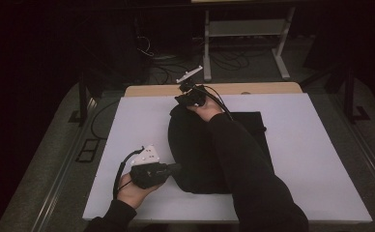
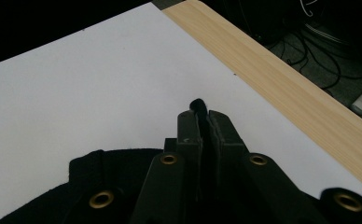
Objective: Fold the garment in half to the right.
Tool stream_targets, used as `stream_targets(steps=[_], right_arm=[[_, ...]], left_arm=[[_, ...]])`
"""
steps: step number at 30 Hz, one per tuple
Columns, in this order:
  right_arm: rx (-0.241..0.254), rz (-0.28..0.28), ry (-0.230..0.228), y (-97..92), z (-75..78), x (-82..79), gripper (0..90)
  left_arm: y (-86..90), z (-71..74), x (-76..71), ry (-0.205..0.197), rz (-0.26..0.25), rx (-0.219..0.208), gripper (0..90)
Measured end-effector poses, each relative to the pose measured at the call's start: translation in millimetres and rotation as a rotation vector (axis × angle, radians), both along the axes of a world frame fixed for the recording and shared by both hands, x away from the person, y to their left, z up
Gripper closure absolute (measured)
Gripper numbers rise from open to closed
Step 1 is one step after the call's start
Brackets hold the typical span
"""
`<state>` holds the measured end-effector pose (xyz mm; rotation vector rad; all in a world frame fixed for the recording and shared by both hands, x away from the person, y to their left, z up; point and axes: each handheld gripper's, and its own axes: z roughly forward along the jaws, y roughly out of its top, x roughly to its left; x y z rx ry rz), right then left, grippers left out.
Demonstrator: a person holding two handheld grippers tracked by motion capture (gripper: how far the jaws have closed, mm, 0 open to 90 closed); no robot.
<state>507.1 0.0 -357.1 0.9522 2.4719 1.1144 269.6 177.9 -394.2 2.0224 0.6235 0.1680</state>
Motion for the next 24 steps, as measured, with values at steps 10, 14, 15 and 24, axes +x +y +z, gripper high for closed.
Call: stream_targets(steps=[10, 14, 15, 24], right_arm=[[-0.005, -0.008, -0.024, -16.1, 5.4, -1.3, 82.6], [0.000, -0.022, -0.024, -22.9, 8.2, -1.7, 82.7], [-0.002, -0.023, -0.026, -24.7, 8.5, -1.6, 82.7], [-0.003, -0.035, -0.028, -38.2, 10.6, -3.1, 82.7]], left_arm=[[-9.7, 4.5, 3.1, -0.012, -0.018, 0.004, 83.4], [-16.0, 6.6, 4.0, -0.017, -0.033, 0.003, 83.4], [-17.1, 6.8, 4.1, -0.015, -0.033, 0.002, 83.4], [-30.7, 6.3, 7.1, -0.016, -0.061, 0.004, 83.4]])
